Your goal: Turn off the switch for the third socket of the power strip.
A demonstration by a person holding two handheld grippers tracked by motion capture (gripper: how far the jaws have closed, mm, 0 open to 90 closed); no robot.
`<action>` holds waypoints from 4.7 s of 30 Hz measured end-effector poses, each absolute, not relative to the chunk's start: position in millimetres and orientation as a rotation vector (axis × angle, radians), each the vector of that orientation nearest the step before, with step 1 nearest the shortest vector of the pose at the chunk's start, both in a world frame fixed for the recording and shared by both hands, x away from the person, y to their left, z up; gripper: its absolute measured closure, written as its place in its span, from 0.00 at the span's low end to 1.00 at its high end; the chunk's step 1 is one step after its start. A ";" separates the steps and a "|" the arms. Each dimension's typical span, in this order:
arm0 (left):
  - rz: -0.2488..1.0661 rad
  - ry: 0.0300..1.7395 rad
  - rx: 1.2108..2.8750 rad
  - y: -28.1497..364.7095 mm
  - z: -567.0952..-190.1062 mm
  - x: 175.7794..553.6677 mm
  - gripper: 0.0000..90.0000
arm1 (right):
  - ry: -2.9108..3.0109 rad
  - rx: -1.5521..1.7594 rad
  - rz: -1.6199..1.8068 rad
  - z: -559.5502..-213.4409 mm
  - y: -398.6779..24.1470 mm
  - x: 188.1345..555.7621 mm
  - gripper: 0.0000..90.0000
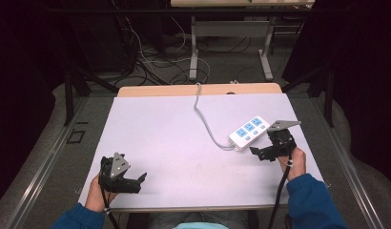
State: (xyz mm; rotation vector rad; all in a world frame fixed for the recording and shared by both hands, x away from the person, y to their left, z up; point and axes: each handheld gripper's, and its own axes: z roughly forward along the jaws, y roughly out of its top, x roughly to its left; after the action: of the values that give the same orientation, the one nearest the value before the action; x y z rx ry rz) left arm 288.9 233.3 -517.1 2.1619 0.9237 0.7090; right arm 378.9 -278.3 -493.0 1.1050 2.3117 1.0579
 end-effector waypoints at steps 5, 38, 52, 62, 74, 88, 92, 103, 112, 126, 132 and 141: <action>0.715 0.921 2.160 233.3 -517.1 288.1 0.01 | 2.320 1.101 1.045 -490.2 -277.9 386.3 0.03; 0.709 0.922 2.161 233.3 -517.0 288.4 0.00 | 2.254 1.215 1.020 -485.7 -295.8 430.0 0.04; 0.693 0.920 2.172 232.6 -517.2 288.7 0.00 | 2.240 1.245 0.979 -490.1 -301.0 442.5 0.03; 0.708 0.913 2.178 232.8 -517.0 289.3 0.00 | 2.227 1.295 0.981 -492.9 -306.7 449.9 0.00; 0.694 0.919 2.171 232.0 -517.7 289.1 0.00 | 2.176 1.346 1.026 -495.4 -315.4 453.8 0.05; 0.695 0.922 2.177 231.8 -517.4 289.2 0.00 | 2.159 1.391 1.075 -501.5 -320.0 457.1 0.53; 0.694 0.922 2.180 232.0 -517.2 289.2 0.00 | 2.150 1.415 1.083 -503.0 -320.4 457.6 0.69; 0.695 0.925 2.174 231.4 -518.2 289.7 0.01 | 2.138 1.447 1.026 -511.3 -317.1 464.4 1.00; 0.694 0.922 2.180 231.9 -517.3 289.2 0.01 | 2.135 1.452 1.010 -515.3 -313.9 466.8 1.00; 0.693 0.920 2.183 231.3 -517.5 289.3 0.01 | 2.152 1.464 0.945 -525.3 -306.8 475.2 1.00; 0.695 0.919 2.182 231.0 -517.5 289.0 0.01 | 2.153 1.481 0.944 -527.4 -305.8 474.6 1.00; 0.695 0.920 2.183 230.8 -517.6 288.7 0.01 | 2.150 1.468 0.919 -527.1 -302.1 473.9 1.00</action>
State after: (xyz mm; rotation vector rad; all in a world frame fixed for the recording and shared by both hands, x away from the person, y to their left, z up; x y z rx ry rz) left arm 288.7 230.8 -517.6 2.1828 0.9196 0.6955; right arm 473.9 -302.1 -527.1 1.4681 2.1505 0.9187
